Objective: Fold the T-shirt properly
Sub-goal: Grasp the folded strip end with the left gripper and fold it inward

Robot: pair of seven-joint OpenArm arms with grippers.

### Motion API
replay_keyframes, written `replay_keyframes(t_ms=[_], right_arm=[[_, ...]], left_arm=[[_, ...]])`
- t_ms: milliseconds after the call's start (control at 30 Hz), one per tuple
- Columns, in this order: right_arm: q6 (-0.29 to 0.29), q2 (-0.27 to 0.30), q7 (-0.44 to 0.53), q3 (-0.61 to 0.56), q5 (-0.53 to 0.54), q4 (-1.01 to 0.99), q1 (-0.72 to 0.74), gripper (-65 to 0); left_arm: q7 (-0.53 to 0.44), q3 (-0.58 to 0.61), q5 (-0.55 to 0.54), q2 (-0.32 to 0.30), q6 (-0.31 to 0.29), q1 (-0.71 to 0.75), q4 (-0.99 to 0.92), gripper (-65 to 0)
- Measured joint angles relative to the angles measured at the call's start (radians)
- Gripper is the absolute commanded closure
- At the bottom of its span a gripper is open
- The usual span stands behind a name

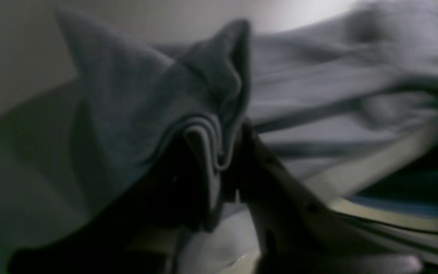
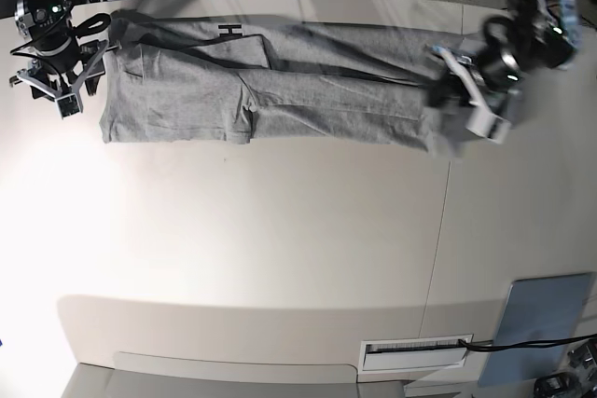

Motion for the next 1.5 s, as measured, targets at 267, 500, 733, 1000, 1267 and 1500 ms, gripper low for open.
replay_keyframes(t_ms=[267, 500, 733, 1000, 1267, 1500], right_arm=[[0.0, 0.001, -0.002, 0.0, 0.0, 0.0, 0.001, -31.6], [0.0, 0.001, -0.016, 0.0, 0.0, 0.0, 0.001, -31.6], [-0.001, 0.001, -0.016, 0.0, 0.0, 0.0, 0.001, -31.6], [-0.003, 0.001, -0.016, 0.0, 0.0, 0.0, 0.002, -31.6], [-0.024, 0.001, -0.016, 0.0, 0.0, 0.0, 0.001, -31.6], [-0.029, 0.001, -0.05, 0.0, 0.0, 0.0, 0.001, -31.6]], left_arm=[[-0.074, 0.385, 0.228, 0.093, 0.157, -0.076, -0.05, 0.0], [-0.093, 0.559, 0.325, 0.122, 0.209, -0.163, -0.167, 0.0], [-0.271, 0.664, 0.267, 0.124, 0.121, -0.218, -0.196, -41.0], [-0.124, 0.546, 0.281, 0.14, 0.095, -0.267, -0.194, -41.4], [-0.075, 0.391, 0.285, 0.137, 0.021, -0.219, -0.194, -41.4], [-0.193, 0.498, 0.317, 0.14, 0.019, -0.182, -0.216, -41.4]])
